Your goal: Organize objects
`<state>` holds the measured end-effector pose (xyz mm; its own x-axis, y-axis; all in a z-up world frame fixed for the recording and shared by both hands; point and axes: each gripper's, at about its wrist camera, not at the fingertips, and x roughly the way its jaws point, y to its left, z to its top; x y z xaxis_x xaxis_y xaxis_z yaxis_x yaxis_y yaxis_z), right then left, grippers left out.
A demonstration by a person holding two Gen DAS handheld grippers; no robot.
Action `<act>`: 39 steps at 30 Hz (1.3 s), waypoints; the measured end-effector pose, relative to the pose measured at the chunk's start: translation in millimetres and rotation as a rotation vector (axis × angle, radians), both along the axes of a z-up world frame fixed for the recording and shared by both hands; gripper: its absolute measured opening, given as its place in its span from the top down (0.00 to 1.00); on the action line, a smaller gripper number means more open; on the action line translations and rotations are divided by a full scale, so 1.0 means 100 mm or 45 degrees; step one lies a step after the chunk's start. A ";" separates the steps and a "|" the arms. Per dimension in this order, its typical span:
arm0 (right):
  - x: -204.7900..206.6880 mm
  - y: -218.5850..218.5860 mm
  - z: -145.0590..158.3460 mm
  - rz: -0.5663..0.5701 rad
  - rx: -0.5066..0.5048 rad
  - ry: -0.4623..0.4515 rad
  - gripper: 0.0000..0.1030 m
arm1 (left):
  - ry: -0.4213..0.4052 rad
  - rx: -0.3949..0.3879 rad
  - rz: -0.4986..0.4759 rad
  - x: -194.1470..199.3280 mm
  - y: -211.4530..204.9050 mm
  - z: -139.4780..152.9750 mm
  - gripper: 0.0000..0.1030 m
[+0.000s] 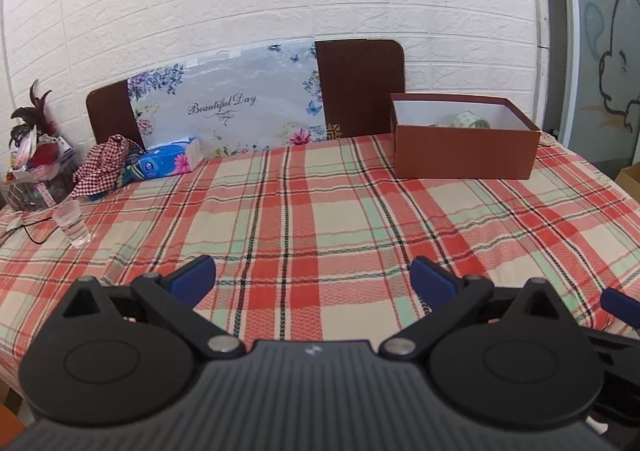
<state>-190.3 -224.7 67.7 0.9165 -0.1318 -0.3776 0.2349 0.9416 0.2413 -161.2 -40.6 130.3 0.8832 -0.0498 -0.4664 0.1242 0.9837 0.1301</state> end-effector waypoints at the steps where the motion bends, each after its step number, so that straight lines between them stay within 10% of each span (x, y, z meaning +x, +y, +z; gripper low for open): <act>1: 0.00 0.00 0.00 -0.001 -0.004 -0.002 0.01 | -0.006 0.007 0.003 0.00 0.00 0.01 0.00; 9: 0.03 0.03 -0.01 0.007 -0.033 -0.018 0.01 | 0.053 -0.087 -0.131 0.01 0.11 0.08 0.00; 39: 0.01 0.09 -0.01 0.003 -0.040 -0.021 0.01 | 0.045 0.079 -0.025 -0.04 0.06 -0.03 0.00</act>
<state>-188.9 -215.7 66.8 0.9229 -0.1409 -0.3584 0.2286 0.9493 0.2156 -164.8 -34.9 127.5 0.8653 -0.0374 -0.4999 0.1492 0.9712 0.1856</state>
